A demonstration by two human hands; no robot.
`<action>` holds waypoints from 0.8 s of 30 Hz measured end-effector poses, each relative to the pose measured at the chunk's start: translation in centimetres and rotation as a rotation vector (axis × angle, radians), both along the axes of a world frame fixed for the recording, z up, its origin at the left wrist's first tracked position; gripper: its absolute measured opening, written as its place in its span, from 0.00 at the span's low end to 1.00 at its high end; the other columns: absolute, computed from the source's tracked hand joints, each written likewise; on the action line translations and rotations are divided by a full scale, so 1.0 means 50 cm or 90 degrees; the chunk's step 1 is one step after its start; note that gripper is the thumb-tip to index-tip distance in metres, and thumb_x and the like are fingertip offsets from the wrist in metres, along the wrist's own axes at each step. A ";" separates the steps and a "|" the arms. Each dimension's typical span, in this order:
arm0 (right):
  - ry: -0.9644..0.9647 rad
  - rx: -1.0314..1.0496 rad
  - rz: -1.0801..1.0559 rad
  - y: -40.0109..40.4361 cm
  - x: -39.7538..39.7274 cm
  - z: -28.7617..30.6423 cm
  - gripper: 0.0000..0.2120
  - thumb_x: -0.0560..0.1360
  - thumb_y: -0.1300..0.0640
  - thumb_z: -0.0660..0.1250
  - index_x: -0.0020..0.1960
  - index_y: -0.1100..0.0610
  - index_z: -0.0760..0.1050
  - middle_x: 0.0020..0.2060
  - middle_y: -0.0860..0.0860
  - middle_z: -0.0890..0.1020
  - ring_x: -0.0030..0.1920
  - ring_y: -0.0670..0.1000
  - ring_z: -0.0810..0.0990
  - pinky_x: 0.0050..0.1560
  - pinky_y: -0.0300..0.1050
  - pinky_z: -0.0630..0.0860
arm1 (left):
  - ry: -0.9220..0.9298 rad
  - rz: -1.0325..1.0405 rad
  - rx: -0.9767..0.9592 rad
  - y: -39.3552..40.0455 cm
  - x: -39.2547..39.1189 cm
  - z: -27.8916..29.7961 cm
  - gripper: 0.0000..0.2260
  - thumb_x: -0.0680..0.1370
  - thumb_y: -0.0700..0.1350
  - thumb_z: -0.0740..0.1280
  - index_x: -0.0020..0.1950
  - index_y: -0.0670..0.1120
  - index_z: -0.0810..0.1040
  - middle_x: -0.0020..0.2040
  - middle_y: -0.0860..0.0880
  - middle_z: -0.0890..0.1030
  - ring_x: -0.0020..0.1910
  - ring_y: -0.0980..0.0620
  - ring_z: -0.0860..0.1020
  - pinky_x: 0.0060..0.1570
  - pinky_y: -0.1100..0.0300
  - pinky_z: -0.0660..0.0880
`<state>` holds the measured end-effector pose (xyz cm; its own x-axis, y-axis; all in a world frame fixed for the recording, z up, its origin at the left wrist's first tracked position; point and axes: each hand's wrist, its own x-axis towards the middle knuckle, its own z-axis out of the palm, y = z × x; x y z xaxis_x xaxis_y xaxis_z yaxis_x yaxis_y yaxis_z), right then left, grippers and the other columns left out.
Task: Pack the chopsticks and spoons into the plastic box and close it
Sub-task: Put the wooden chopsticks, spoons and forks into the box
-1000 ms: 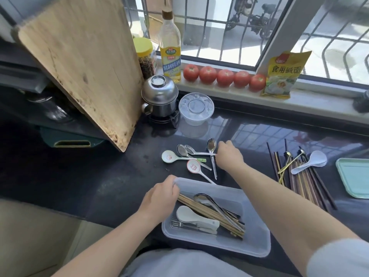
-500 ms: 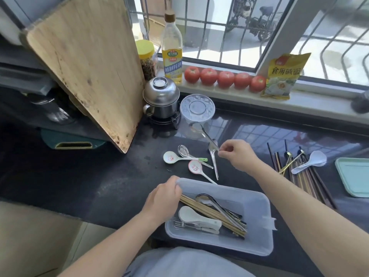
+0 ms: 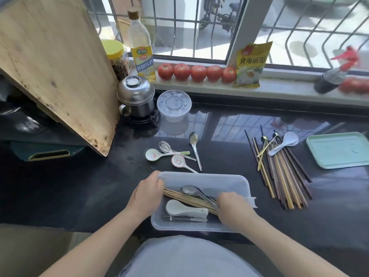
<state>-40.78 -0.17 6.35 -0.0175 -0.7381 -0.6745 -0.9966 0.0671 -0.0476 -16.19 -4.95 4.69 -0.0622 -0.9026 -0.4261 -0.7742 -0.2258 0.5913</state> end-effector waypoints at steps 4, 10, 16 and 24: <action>0.039 0.000 0.030 0.001 0.009 -0.012 0.08 0.75 0.67 0.58 0.43 0.54 0.69 0.34 0.49 0.71 0.38 0.54 0.75 0.30 0.43 0.68 | 0.000 0.003 -0.001 0.002 -0.001 0.002 0.10 0.84 0.46 0.52 0.49 0.49 0.72 0.40 0.44 0.80 0.42 0.41 0.78 0.45 0.44 0.76; 0.057 0.011 0.091 -0.007 0.015 -0.004 0.12 0.77 0.60 0.62 0.36 0.53 0.66 0.34 0.49 0.74 0.41 0.55 0.80 0.36 0.45 0.70 | -0.001 0.009 0.017 0.002 -0.002 0.006 0.10 0.84 0.47 0.53 0.51 0.49 0.73 0.42 0.45 0.81 0.44 0.41 0.79 0.48 0.45 0.77; -0.281 -0.048 -0.113 -0.177 0.026 0.077 0.16 0.77 0.47 0.66 0.34 0.55 0.74 0.30 0.50 0.82 0.29 0.49 0.77 0.36 0.45 0.77 | -0.023 0.003 0.024 -0.002 -0.002 0.004 0.11 0.85 0.46 0.52 0.55 0.48 0.73 0.41 0.43 0.82 0.43 0.40 0.80 0.44 0.45 0.76; -0.118 -0.116 -0.229 -0.403 0.047 -0.135 0.14 0.76 0.44 0.63 0.47 0.56 0.76 0.47 0.57 0.83 0.45 0.60 0.83 0.46 0.48 0.78 | -0.041 -0.013 0.027 -0.005 0.000 -0.007 0.11 0.85 0.46 0.51 0.59 0.52 0.72 0.42 0.46 0.82 0.44 0.41 0.79 0.47 0.45 0.78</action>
